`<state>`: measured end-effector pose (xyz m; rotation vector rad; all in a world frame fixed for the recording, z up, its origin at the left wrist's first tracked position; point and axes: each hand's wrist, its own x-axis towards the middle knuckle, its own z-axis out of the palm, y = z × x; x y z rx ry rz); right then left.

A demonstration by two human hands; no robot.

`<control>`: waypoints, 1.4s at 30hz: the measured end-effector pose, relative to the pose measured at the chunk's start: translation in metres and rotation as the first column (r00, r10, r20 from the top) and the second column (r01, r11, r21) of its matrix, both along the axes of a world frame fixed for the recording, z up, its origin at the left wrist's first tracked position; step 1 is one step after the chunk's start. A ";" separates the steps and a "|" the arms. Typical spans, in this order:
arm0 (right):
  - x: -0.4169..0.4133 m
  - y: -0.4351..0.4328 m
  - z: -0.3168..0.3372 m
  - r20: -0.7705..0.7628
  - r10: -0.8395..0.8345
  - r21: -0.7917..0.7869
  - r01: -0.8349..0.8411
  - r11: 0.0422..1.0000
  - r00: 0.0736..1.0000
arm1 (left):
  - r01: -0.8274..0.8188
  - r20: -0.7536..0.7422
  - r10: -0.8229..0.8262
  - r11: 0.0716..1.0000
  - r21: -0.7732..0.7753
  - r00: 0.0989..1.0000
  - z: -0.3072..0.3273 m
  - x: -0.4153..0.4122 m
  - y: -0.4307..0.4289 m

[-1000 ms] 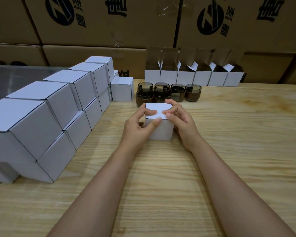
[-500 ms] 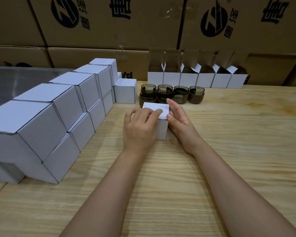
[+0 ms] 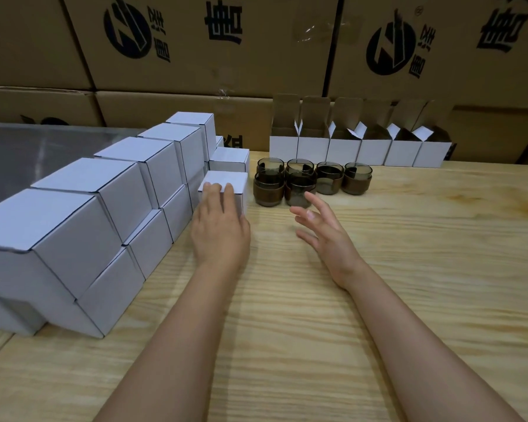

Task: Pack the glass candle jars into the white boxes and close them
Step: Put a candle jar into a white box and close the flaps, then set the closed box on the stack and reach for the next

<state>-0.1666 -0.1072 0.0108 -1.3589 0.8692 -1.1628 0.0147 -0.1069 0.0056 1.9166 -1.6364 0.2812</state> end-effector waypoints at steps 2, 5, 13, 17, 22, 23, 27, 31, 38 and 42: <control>0.000 -0.001 0.000 -0.007 0.001 -0.001 -0.001 1.000 1.000 | 0.010 -0.016 -0.010 1.000 0.027 1.000 0.003 0.007 -0.009; 0.000 -0.002 -0.001 -0.013 -0.002 -0.002 0.002 1.000 1.000 | 0.028 -0.015 -0.027 0.998 0.063 1.000 0.005 0.016 -0.020; 0.000 -0.003 -0.001 -0.039 -0.006 0.000 0.006 1.000 0.999 | 0.051 -0.021 -0.048 0.989 0.137 0.999 0.009 0.027 -0.033; 0.001 -0.004 -0.002 -0.067 -0.009 0.010 0.010 1.000 0.998 | 0.033 -0.085 -0.029 0.998 0.047 0.996 0.008 0.014 -0.016; 0.002 -0.003 -0.001 -0.059 -0.028 0.020 0.029 0.999 0.998 | 0.163 -0.216 -0.145 0.984 0.066 0.965 -0.005 -0.020 0.014; 0.002 -0.002 0.000 -0.058 -0.030 0.019 0.031 0.999 0.998 | 0.177 -0.146 -0.158 0.975 0.132 0.977 -0.009 -0.025 0.017; 0.005 0.000 -0.001 -0.120 -0.041 0.012 0.043 0.999 0.992 | 0.194 0.009 -0.201 0.955 0.224 0.980 -0.018 -0.026 0.017; 0.011 0.000 0.001 -0.125 -0.158 -0.060 0.152 0.987 0.979 | 0.182 0.008 -0.189 0.958 0.224 0.982 -0.018 -0.025 0.013; 0.014 -0.083 0.059 -0.430 -0.480 -0.345 0.353 0.870 0.764 | 0.173 0.031 -0.184 0.961 0.214 0.982 -0.018 -0.028 0.012; 0.023 -0.160 0.080 -0.702 -0.476 -0.412 0.244 0.878 0.530 | 0.189 0.021 -0.199 0.956 0.225 0.980 -0.018 -0.027 0.013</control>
